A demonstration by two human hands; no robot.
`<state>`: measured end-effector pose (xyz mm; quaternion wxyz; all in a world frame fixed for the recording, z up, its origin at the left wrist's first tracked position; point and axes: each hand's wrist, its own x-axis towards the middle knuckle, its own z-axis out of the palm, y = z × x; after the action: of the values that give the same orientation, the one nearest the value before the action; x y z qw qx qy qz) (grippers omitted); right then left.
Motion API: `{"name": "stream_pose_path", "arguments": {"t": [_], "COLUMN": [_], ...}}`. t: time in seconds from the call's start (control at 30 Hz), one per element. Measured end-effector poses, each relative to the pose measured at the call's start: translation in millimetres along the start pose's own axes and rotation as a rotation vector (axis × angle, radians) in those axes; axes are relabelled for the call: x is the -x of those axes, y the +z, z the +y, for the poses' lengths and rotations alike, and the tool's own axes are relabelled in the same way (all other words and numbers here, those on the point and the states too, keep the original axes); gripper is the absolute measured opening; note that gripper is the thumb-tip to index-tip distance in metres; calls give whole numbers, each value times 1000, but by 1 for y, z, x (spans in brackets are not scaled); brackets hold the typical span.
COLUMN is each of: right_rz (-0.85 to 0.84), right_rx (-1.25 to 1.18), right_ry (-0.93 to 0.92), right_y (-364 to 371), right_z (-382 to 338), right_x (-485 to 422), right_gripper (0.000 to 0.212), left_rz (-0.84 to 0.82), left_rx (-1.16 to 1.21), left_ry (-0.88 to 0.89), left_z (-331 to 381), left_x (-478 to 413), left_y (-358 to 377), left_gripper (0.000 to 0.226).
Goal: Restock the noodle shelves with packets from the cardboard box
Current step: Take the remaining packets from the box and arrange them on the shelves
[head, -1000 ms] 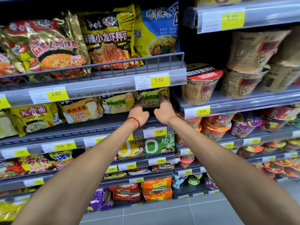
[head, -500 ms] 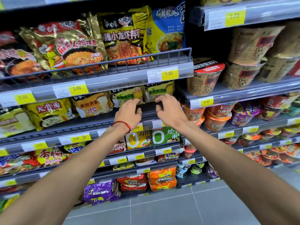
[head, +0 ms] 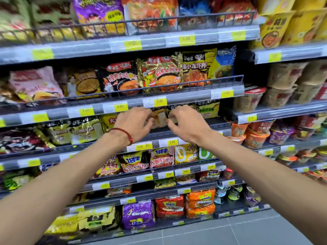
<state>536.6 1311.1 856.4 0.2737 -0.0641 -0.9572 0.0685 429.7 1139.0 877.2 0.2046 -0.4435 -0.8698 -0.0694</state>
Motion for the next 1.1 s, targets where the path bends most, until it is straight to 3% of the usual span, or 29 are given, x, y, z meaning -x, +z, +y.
{"name": "stream_pose_path", "arguments": {"t": [0.2,0.43,0.97,1.1], "right_rz": [-12,89,336,202], "right_rx": [43,109,171,146], "right_ry": [-68,-69,-64,96], "right_y": [-49,-105,-159,-161], "right_z": [-63,-89,-3,19], "right_x": [-44,-102,-209,-232], "right_gripper": [35,34,32,44], "left_rz": [54,169,307,294], "left_rx": [-108,-187,11,123], "left_ry": [7,8,-122,-231], "left_z": [-48,-78,-67,-62], "left_x": [10,-23,-166,-202], "left_y": [-80,-150,-183,-174], "left_gripper": [28,31,32,40]}}
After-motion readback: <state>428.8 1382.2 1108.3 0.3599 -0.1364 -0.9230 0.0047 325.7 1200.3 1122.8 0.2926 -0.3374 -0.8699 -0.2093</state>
